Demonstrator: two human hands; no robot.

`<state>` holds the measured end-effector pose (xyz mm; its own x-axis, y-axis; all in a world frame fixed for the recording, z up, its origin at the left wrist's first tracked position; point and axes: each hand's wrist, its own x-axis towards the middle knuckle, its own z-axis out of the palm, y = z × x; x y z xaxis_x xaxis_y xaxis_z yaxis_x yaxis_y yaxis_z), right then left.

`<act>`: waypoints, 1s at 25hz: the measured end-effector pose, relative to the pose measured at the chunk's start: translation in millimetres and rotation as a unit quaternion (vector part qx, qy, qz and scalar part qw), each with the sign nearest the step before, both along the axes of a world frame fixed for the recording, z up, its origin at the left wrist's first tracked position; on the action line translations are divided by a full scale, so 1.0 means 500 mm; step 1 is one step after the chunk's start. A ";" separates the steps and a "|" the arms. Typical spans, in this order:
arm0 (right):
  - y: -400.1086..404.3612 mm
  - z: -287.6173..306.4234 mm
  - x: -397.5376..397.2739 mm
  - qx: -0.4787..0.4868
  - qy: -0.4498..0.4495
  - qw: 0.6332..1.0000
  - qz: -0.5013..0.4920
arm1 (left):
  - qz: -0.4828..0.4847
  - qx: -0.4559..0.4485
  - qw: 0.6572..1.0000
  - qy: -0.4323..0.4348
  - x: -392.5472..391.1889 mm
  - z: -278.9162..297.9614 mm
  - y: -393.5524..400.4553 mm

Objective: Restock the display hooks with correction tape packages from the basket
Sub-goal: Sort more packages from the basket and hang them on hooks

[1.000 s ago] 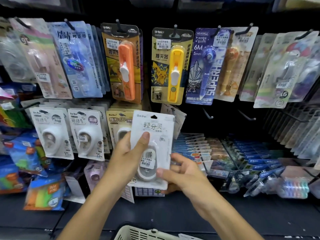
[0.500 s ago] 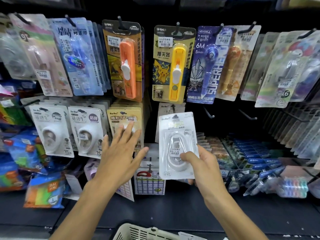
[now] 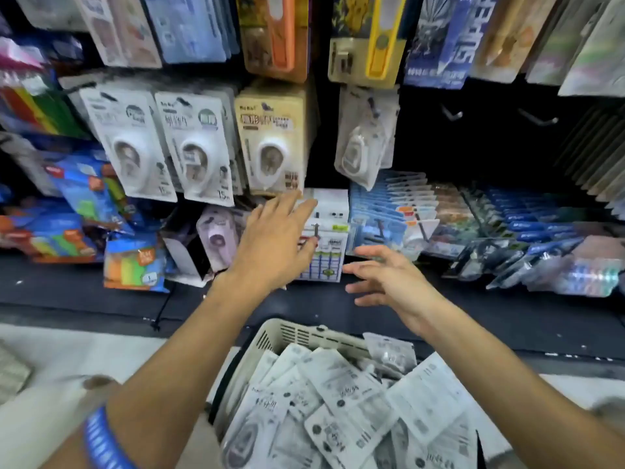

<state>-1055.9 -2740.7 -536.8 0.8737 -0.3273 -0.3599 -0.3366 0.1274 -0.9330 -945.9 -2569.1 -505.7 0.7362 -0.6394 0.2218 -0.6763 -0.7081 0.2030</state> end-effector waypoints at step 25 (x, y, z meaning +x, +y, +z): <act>0.185 -0.381 -0.084 -0.730 0.046 0.593 0.337 | -0.065 0.294 0.893 0.335 -0.068 -0.240 0.146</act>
<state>-1097.9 -2648.2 -727.5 0.9816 0.0639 -0.1798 0.0902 -0.9857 0.1423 -979.9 -2496.0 -625.4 0.4887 -0.5899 -0.6429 -0.6263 -0.7501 0.2122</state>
